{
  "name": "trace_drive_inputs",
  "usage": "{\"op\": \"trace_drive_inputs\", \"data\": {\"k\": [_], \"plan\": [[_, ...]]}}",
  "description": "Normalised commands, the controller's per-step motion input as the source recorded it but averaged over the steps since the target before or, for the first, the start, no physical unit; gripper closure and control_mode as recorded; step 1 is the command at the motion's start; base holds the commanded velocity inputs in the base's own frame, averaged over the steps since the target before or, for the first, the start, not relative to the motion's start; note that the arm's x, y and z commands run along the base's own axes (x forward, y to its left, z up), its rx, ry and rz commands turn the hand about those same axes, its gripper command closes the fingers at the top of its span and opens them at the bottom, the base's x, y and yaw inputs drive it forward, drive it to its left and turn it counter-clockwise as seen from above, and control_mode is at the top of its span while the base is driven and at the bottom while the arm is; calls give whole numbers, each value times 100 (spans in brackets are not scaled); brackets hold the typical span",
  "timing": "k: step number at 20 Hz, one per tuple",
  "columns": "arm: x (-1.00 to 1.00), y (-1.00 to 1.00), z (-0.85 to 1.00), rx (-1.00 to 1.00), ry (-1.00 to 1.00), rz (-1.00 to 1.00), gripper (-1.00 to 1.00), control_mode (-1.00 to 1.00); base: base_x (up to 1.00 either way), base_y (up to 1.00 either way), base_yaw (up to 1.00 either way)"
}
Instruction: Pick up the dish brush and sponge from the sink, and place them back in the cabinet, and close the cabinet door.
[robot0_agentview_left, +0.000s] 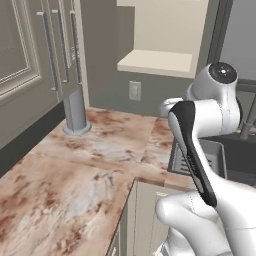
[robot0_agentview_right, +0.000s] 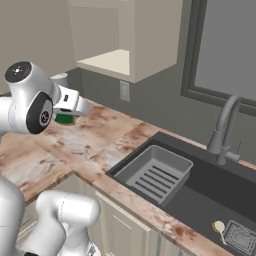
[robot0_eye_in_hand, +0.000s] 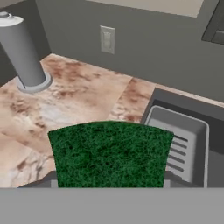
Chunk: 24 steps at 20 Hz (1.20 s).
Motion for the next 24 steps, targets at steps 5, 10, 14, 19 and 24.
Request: {"op": "trace_drive_inputs", "data": {"k": [5, 10, 14, 19, 24], "plan": [[32, 0, 38, 0, -3, -7, 100, -100, 0, 0, 0], [44, 0, 22, 0, -3, -8, 100, -100, 0, 0, 0], [46, 4, 24, -2, -4, -9, 100, -100, 0, 0, 0], [36, 1, 31, -1, -5, -8, 100, -100, 0, 0, 0], [30, 0, 30, 0, -3, -3, 100, -100, 0, 0, 0]]}}
